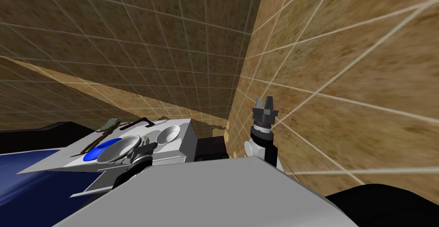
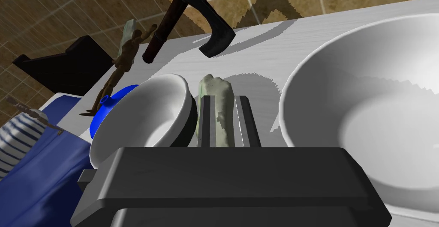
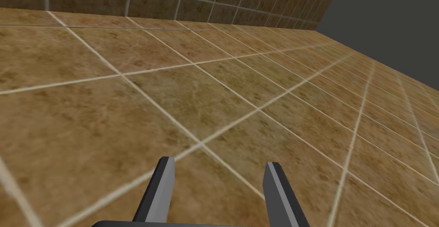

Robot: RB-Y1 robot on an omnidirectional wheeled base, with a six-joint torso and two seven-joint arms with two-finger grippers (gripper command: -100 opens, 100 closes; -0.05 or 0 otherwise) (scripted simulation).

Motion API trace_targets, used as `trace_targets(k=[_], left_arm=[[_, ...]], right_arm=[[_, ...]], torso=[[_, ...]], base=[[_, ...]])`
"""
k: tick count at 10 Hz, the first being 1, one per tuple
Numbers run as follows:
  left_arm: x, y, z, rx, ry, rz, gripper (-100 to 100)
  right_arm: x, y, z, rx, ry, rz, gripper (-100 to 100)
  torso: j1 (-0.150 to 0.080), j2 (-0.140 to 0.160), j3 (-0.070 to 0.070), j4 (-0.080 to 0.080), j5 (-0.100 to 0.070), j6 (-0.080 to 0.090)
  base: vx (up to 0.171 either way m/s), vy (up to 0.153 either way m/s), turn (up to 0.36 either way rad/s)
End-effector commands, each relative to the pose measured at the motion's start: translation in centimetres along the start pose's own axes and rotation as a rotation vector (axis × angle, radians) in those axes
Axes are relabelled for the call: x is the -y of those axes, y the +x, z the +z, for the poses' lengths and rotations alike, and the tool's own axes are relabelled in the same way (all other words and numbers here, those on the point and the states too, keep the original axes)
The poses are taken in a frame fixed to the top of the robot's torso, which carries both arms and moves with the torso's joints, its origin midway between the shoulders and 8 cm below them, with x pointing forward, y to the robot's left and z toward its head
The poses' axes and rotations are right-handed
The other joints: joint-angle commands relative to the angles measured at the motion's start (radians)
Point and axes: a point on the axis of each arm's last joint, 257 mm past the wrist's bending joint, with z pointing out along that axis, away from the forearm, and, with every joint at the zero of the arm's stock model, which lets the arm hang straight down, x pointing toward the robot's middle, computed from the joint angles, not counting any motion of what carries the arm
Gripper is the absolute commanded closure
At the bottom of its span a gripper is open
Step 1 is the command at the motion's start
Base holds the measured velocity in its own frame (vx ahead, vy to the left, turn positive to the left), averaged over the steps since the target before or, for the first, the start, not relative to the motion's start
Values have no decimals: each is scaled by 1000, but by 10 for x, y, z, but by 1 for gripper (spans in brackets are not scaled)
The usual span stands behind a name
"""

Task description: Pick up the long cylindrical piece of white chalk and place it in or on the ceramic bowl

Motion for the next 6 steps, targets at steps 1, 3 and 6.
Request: trace_targets(k=[1,3,6], left_arm=[[1,5,0,0,-2,-24,100],[11,5,-4,11,-8,-46,100],[32,-1,-7,32,-14,-51,100]], right_arm=[[0,0,0,0,0,0,0],[0,0,0,0,0,0,0],[0,0,0,0,0,0,0]], torso=[[0,0,0,0,0,0],[4,5,3,1,0,-1],[4,-1,0,0,0,-1]], base=[[-216,13,-146],[-208,42,-179],[-109,14,-64]])
